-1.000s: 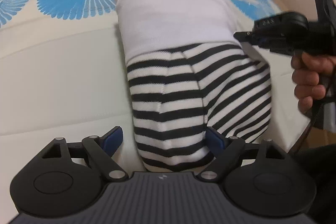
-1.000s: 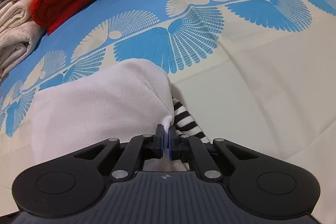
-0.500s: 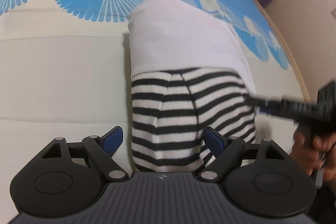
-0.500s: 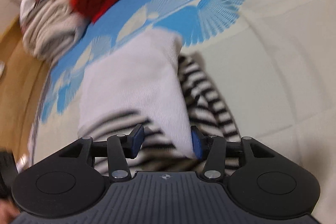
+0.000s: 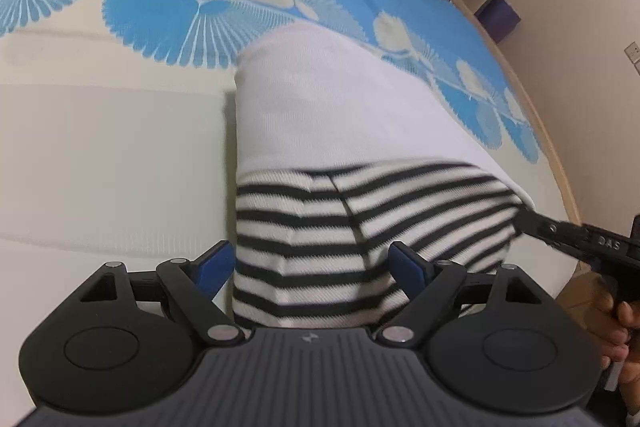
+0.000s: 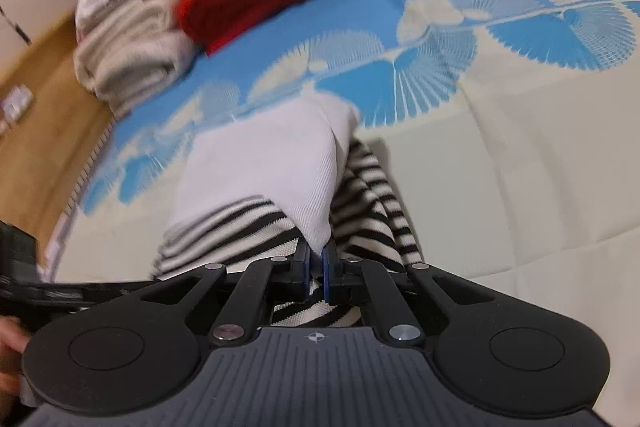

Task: Fold small clothes

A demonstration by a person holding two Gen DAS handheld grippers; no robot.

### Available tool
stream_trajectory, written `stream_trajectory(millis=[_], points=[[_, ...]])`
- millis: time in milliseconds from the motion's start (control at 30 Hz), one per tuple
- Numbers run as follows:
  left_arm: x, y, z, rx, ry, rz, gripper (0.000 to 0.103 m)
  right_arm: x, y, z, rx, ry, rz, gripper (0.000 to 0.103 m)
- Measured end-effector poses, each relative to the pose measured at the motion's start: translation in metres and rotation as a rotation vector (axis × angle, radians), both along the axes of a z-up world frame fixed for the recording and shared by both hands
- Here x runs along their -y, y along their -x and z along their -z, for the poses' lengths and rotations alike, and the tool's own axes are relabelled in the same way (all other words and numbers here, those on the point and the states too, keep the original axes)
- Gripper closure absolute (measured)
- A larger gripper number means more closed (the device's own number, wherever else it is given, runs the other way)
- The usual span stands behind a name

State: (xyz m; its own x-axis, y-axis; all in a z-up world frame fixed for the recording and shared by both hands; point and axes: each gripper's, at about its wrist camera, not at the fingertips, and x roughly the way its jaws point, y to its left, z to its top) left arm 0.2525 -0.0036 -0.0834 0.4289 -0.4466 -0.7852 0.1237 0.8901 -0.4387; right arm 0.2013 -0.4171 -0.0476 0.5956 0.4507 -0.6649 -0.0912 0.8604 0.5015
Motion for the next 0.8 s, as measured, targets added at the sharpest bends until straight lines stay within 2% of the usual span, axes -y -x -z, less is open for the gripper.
stream_trajectory(millis=[67, 100, 167, 200, 233, 367, 433, 533, 633, 700, 800], points=[[-0.001, -0.002, -0.002, 0.008, -0.007, 0.003, 0.015, 0.011, 0.002, 0.001, -0.028, -0.027, 0.023, 0.098], [0.0, -0.003, -0.001, 0.003, -0.036, 0.016, 0.015, 0.012, 0.0, 0.006, -0.06, -0.017, 0.034, 0.098], [0.01, -0.005, 0.013, -0.027, -0.194, 0.059, 0.015, 0.014, -0.008, 0.028, -0.187, 0.03, 0.059, 0.098], [0.013, -0.005, 0.021, -0.043, -0.245, 0.07, 0.015, 0.012, -0.012, 0.038, -0.235, 0.058, 0.059, 0.098], [0.013, -0.007, 0.024, -0.05, -0.251, 0.064, 0.015, 0.006, -0.016, 0.048, -0.276, 0.098, 0.046, 0.098], [0.009, -0.011, 0.019, -0.057, -0.21, 0.031, 0.016, -0.02, -0.031, 0.063, -0.313, 0.222, -0.01, 0.098], [0.006, -0.012, 0.011, -0.034, -0.168, 0.001, 0.016, -0.027, -0.036, 0.063, -0.319, 0.249, 0.004, 0.098], [-0.001, -0.018, -0.001, 0.016, -0.081, -0.05, 0.016, -0.029, -0.036, 0.051, -0.273, 0.267, 0.058, 0.095], [-0.008, -0.037, -0.004, 0.002, 0.016, -0.128, 0.016, -0.02, -0.034, 0.029, -0.168, 0.226, 0.146, 0.079], [-0.015, -0.048, -0.002, -0.014, 0.077, -0.196, 0.016, -0.013, -0.033, 0.014, -0.081, 0.184, 0.213, 0.058], [-0.018, -0.064, 0.003, -0.022, 0.145, -0.278, 0.016, -0.01, -0.04, 0.008, -0.008, 0.149, 0.285, 0.052]])
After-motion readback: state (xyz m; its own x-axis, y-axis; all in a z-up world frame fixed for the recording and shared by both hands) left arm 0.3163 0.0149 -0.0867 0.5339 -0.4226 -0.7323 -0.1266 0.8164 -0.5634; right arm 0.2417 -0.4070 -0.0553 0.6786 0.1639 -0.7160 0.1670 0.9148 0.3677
